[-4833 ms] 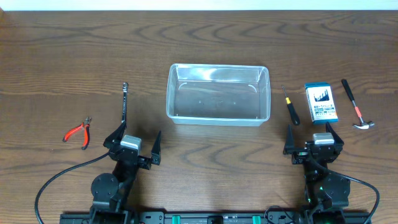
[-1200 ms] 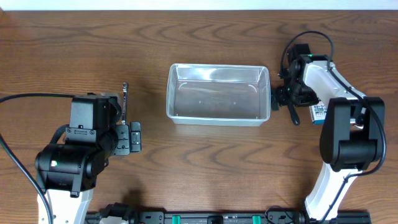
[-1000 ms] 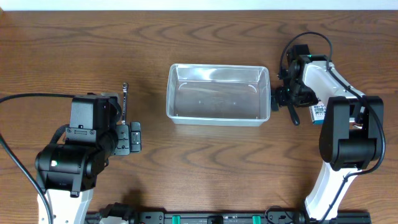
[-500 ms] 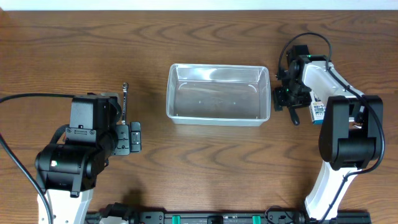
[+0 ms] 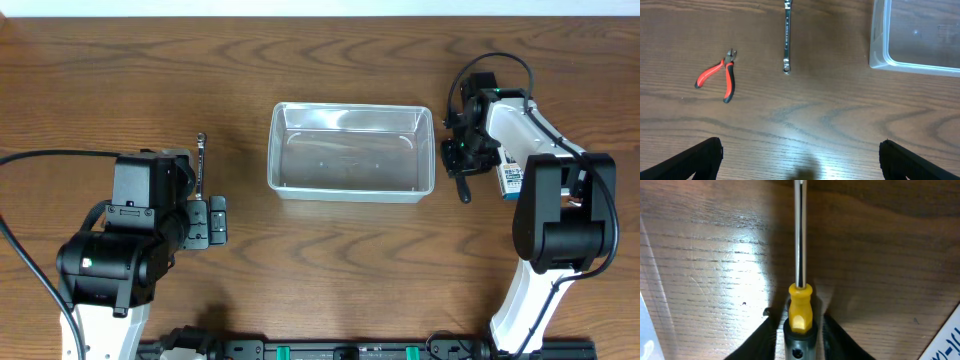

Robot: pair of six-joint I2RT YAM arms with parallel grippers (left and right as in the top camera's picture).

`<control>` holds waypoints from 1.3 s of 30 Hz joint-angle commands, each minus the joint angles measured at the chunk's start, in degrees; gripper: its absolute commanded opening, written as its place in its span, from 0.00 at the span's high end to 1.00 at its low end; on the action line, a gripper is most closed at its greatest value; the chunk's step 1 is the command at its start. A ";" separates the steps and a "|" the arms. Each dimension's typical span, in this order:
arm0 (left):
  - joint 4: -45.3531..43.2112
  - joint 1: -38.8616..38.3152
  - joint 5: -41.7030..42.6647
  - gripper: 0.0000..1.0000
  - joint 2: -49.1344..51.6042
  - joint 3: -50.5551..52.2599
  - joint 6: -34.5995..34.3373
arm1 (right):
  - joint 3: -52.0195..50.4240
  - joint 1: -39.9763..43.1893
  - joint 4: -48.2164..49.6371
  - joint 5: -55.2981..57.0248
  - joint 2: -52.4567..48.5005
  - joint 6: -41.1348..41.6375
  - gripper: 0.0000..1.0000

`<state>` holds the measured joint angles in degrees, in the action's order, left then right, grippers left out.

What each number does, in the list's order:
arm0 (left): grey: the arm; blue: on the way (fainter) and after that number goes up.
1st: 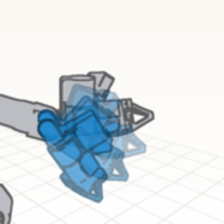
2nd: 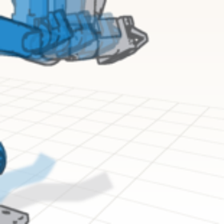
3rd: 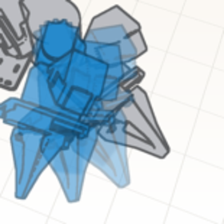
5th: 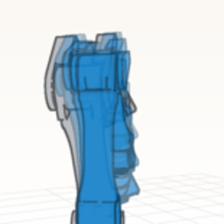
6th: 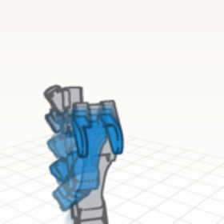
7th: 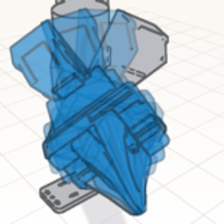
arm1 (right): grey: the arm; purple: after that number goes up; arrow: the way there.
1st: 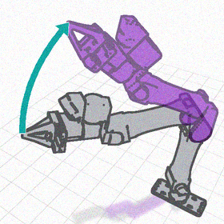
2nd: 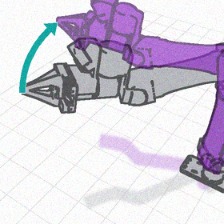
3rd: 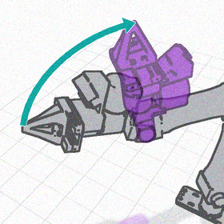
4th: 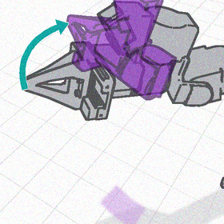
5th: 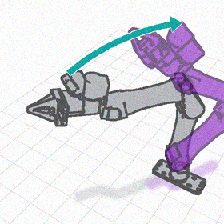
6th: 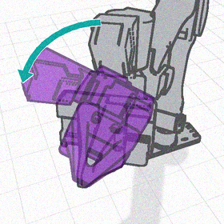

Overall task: Pack container
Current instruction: 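Close the right gripper on the yellow screwdriver handle, then carry the screwdriver with the right gripper into the clear container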

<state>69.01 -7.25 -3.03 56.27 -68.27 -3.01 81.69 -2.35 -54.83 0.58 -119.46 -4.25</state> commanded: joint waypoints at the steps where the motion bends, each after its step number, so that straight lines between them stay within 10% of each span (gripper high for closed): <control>1: 0.17 -0.17 -0.74 0.02 0.22 -1.29 -0.50 | -0.39 0.24 0.24 0.26 -2.38 -0.11 0.79; 6: 0.15 -0.17 -0.72 0.02 0.22 -1.29 -0.50 | -0.39 0.24 0.50 0.26 -2.38 -0.11 0.99; 18: 0.26 -0.17 -0.72 0.02 0.22 -1.29 -0.50 | 0.92 0.24 2.03 0.26 -0.76 3.63 0.99; 27: 1.05 -0.17 -0.72 0.02 0.22 -1.29 -0.52 | 20.35 -1.03 -9.25 3.48 13.35 7.13 0.99; 39: 1.03 -0.17 -0.72 0.02 0.22 -1.29 -0.50 | 23.89 -17.20 -15.65 -14.97 16.52 -30.82 0.99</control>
<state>70.04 -7.25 -3.07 56.27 -68.29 -3.03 107.33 -16.40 -69.69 -8.56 -97.78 -20.69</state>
